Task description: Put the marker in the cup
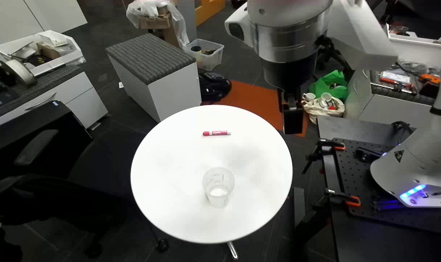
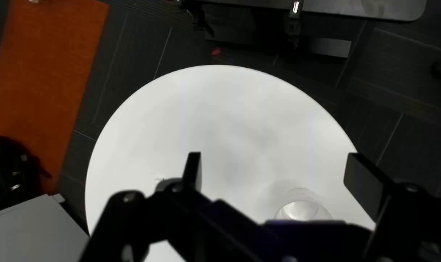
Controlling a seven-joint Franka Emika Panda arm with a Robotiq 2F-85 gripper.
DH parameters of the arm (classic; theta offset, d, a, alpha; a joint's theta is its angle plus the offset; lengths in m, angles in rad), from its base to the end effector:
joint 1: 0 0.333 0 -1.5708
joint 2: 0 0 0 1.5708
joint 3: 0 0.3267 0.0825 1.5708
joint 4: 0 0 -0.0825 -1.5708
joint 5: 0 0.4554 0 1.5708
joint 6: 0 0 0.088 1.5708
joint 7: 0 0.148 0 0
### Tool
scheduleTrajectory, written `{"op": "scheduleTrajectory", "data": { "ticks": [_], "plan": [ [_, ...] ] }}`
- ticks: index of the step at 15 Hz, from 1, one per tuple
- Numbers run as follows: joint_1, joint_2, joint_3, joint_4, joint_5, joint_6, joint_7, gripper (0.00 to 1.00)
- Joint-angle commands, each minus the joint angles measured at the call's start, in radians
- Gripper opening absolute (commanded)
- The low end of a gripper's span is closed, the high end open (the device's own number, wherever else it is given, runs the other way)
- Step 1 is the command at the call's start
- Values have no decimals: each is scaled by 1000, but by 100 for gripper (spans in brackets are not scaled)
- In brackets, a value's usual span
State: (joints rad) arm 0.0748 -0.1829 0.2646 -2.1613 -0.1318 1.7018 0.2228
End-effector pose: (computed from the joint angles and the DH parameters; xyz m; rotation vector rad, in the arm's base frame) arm 0.4937 0.1563 0.3967 2.8706 0.2035 -0.3258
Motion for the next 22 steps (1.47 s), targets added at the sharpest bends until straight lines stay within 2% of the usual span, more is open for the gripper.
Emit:
{"op": "scheduleTrajectory", "data": {
  "ticks": [1, 7, 12, 16, 22],
  "plan": [
    [29, 2, -26, 2, -4, -3, 4, 100],
    [30, 1, -28, 0, -7, 2, 7, 100],
    [26, -4, -44, -17, -49, 91, 29, 100],
    [15, 1, -70, -35, -99, 196, 37, 100],
    [-16, 16, -130, -97, -134, 435, 32, 100]
  ]
}}
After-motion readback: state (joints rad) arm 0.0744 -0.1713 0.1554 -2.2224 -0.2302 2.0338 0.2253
